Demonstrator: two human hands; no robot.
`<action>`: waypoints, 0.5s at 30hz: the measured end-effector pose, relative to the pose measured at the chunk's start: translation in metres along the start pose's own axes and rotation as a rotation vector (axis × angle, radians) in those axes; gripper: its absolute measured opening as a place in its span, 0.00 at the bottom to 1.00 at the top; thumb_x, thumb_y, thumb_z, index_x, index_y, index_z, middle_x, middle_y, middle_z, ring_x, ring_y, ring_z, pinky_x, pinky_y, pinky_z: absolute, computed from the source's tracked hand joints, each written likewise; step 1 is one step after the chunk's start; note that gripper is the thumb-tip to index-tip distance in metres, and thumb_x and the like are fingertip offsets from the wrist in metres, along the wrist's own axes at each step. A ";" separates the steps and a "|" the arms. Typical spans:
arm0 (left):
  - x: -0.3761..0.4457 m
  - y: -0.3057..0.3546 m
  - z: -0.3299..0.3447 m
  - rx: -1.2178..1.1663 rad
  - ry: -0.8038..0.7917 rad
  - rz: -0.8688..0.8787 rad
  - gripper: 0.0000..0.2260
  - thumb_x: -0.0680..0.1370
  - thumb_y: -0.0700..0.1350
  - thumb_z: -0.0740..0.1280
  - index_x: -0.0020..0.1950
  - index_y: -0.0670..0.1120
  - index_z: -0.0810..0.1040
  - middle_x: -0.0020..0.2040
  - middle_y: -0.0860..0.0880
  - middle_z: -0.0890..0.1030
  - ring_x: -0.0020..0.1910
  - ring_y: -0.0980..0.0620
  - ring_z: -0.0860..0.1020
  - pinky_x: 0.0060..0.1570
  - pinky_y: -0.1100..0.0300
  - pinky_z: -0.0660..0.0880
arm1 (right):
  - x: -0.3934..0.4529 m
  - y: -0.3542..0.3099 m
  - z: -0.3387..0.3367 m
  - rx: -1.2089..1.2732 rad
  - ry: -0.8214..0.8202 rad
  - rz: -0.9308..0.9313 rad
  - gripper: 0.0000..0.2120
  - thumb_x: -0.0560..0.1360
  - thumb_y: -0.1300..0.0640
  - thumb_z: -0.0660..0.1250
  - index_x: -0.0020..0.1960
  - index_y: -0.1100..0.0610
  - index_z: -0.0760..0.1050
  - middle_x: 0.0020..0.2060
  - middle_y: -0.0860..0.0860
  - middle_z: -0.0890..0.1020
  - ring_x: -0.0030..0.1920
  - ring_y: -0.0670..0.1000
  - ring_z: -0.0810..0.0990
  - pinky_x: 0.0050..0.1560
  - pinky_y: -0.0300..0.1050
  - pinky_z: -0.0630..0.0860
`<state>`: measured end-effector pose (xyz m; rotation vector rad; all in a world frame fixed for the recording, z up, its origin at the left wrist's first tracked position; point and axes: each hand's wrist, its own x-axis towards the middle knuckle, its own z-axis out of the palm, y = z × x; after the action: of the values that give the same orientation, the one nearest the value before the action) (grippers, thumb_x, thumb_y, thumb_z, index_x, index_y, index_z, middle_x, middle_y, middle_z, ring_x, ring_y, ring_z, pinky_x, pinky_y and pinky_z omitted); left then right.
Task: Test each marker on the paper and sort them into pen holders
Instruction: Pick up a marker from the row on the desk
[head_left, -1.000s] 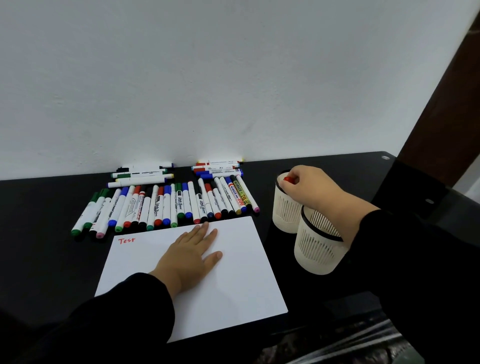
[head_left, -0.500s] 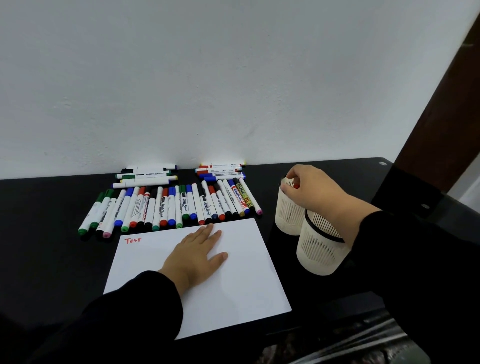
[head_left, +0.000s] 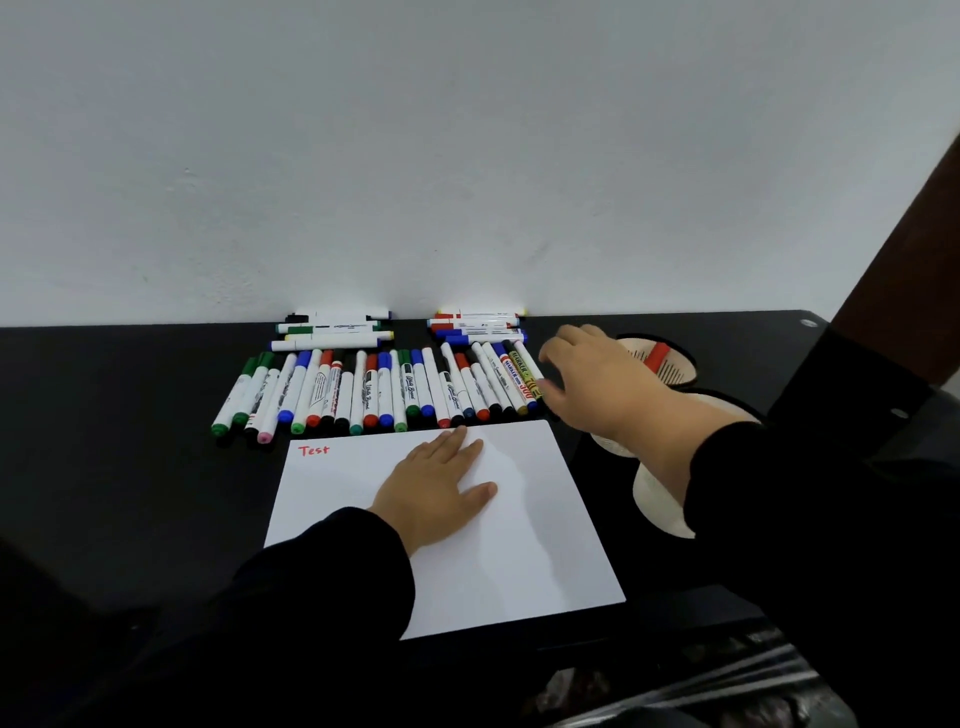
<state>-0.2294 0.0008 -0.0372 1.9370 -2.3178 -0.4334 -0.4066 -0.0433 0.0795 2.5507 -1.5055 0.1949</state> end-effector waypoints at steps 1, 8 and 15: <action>0.000 0.000 0.000 -0.004 0.001 0.001 0.28 0.80 0.61 0.50 0.77 0.54 0.46 0.77 0.53 0.43 0.76 0.56 0.43 0.72 0.59 0.41 | 0.002 -0.005 0.005 0.018 -0.018 0.013 0.18 0.79 0.52 0.59 0.64 0.60 0.69 0.60 0.55 0.73 0.61 0.55 0.68 0.61 0.49 0.69; 0.000 -0.001 0.001 -0.017 0.036 0.012 0.29 0.80 0.61 0.49 0.77 0.53 0.46 0.77 0.53 0.42 0.75 0.57 0.42 0.71 0.61 0.40 | 0.015 -0.016 0.060 0.177 -0.158 0.354 0.17 0.79 0.56 0.60 0.66 0.60 0.67 0.60 0.56 0.71 0.59 0.55 0.71 0.52 0.44 0.69; 0.004 -0.006 0.007 -0.012 0.073 0.041 0.30 0.80 0.61 0.49 0.77 0.51 0.44 0.77 0.54 0.42 0.75 0.58 0.41 0.70 0.63 0.38 | 0.030 -0.007 0.091 0.233 -0.133 0.526 0.22 0.76 0.63 0.63 0.69 0.58 0.64 0.63 0.57 0.69 0.62 0.56 0.70 0.61 0.47 0.70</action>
<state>-0.2265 -0.0028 -0.0457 1.8637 -2.3001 -0.3659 -0.3833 -0.0851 -0.0041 2.3039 -2.3070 0.2858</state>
